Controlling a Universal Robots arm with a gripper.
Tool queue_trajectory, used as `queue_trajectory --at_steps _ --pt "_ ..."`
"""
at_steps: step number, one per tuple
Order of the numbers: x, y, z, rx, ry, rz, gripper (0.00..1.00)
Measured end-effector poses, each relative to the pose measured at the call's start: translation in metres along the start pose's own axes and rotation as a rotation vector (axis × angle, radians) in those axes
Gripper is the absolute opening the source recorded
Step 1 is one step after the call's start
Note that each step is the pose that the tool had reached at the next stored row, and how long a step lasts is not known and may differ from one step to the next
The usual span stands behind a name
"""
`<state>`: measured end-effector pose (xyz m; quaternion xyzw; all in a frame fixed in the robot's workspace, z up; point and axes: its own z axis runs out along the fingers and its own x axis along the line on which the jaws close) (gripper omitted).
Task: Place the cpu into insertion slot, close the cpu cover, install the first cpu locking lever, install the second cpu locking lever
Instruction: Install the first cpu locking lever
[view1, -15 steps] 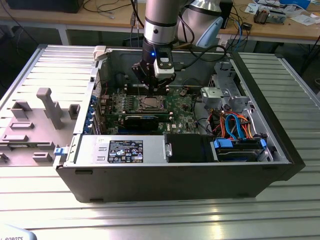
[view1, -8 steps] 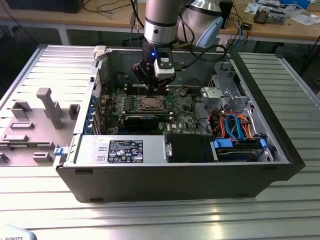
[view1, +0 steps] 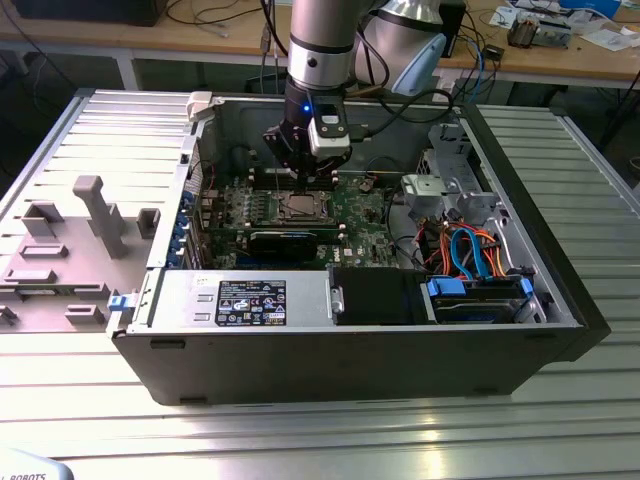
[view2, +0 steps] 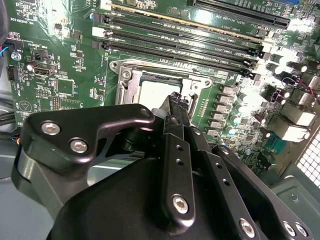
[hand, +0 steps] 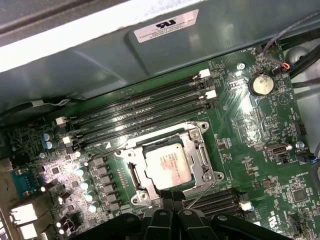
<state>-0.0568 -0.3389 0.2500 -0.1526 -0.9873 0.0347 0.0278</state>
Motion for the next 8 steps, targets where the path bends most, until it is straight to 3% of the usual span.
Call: queue_trajectory --at_steps 8 --pt "0.0 0.0 0.0 0.0004 -0.0006 -0.008 0.11"
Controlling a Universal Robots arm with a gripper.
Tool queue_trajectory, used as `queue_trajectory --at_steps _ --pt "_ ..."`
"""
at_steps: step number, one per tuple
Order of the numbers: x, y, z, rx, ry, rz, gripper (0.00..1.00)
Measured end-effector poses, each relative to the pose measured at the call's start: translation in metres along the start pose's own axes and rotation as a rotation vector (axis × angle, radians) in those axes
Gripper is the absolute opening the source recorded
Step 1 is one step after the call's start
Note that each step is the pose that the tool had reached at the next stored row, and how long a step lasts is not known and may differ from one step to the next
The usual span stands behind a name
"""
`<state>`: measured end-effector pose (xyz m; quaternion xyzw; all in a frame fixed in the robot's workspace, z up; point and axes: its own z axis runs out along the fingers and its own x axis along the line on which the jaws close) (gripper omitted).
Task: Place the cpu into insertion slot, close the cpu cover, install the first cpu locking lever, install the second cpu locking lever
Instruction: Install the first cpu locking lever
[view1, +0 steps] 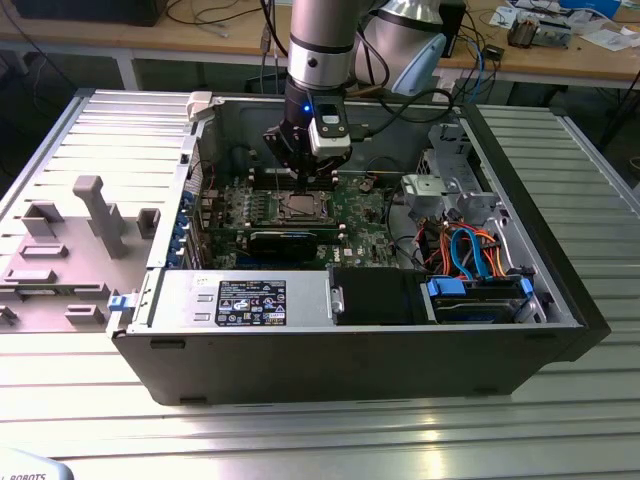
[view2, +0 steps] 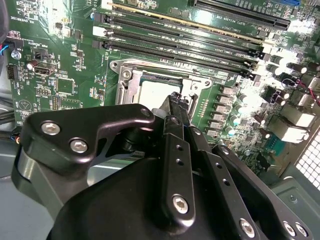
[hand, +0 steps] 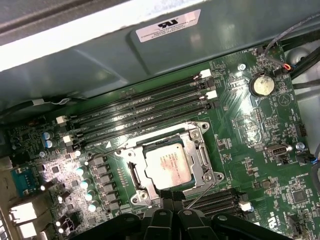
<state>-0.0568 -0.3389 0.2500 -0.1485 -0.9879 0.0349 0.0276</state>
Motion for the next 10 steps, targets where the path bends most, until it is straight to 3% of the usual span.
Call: queue_trajectory --at_steps 10 --pt "0.0 0.0 0.0 0.0004 -0.0007 -0.009 0.11"
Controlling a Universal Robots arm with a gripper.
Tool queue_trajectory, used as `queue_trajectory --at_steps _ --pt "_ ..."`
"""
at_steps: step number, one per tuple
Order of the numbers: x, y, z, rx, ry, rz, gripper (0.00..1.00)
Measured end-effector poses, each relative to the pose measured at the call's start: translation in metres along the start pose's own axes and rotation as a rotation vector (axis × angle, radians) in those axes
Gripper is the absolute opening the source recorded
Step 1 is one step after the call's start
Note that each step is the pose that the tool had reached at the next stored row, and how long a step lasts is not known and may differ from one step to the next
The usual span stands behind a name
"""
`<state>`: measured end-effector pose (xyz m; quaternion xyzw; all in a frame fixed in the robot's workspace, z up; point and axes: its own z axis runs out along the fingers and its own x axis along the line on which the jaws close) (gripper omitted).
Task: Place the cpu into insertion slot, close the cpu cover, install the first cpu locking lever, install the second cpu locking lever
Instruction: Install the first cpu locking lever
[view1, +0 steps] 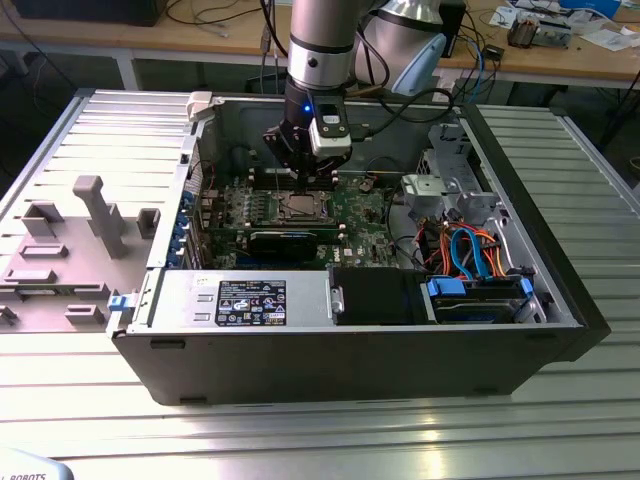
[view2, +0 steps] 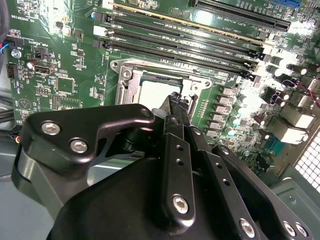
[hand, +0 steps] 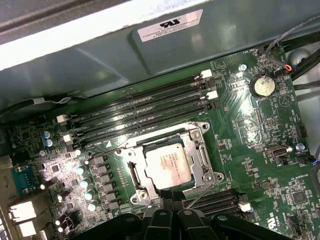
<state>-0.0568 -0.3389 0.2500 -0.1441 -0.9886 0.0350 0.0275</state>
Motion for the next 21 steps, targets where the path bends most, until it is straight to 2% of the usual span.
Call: queue_trajectory --at_steps 21 --pt "0.0 0.0 0.0 0.0008 -0.0014 -0.018 0.11"
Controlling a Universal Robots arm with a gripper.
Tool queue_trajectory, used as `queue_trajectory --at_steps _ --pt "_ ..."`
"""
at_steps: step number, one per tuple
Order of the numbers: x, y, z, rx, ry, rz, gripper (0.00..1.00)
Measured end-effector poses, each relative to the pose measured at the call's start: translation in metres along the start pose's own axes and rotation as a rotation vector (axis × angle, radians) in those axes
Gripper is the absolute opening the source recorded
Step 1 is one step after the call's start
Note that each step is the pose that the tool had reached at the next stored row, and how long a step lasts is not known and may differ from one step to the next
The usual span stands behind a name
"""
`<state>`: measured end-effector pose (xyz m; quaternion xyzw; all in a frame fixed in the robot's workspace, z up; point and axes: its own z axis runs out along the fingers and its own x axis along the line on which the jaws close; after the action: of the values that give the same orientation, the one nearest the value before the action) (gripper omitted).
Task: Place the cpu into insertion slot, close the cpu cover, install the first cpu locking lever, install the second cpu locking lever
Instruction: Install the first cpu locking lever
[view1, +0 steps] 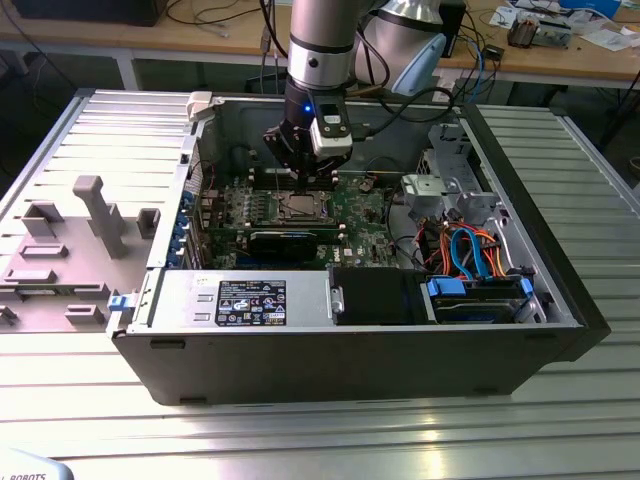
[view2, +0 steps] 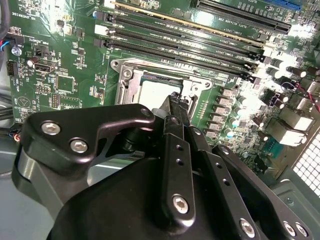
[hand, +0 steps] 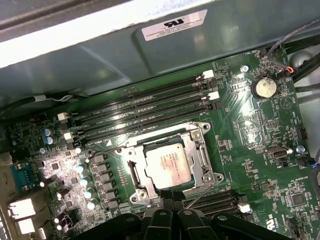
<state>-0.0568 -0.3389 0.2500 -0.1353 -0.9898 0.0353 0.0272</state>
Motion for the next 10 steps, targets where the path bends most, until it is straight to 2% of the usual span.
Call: queue_trajectory --at_steps 10 --pt "0.0 0.0 0.0 0.0002 -0.0005 -0.005 0.11"
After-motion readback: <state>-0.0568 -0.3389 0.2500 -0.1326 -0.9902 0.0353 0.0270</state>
